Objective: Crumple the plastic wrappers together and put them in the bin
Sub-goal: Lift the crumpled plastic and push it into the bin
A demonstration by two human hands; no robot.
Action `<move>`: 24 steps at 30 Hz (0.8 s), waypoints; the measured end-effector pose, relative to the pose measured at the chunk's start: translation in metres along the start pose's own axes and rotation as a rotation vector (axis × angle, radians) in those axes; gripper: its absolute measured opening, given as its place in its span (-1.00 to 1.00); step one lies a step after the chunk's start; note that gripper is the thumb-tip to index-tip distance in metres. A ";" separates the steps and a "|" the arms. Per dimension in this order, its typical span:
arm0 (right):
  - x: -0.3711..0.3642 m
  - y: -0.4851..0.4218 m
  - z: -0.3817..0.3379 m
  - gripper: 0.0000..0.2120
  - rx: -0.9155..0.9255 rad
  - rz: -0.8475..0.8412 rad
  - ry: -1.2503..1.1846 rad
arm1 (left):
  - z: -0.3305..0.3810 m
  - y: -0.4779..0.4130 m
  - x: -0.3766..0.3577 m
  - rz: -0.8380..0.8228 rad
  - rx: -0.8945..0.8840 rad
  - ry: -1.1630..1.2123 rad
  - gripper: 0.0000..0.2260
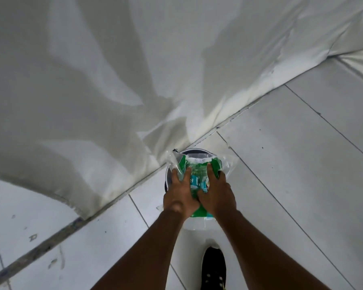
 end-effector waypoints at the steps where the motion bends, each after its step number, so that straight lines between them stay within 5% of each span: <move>1: -0.007 -0.014 0.008 -0.11 -0.002 -0.023 0.015 | -0.001 -0.014 -0.012 -0.023 0.010 -0.006 -0.08; 10: -0.060 -0.059 0.036 -0.10 0.021 -0.149 0.031 | -0.022 -0.066 -0.079 -0.127 0.105 -0.066 -0.06; 24: -0.079 -0.089 0.022 -0.19 0.079 -0.168 0.091 | -0.029 -0.092 -0.085 -0.071 0.101 -0.124 -0.19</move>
Point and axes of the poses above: each hand's wrist, its own y-axis away from the middle knuckle, its own x-axis out of the back of the hand, z = x × y, the point moved 4 cm from there along -y, towards the middle knuckle, and after that the axes turned 5 degrees about z, right-handed, at the moved point
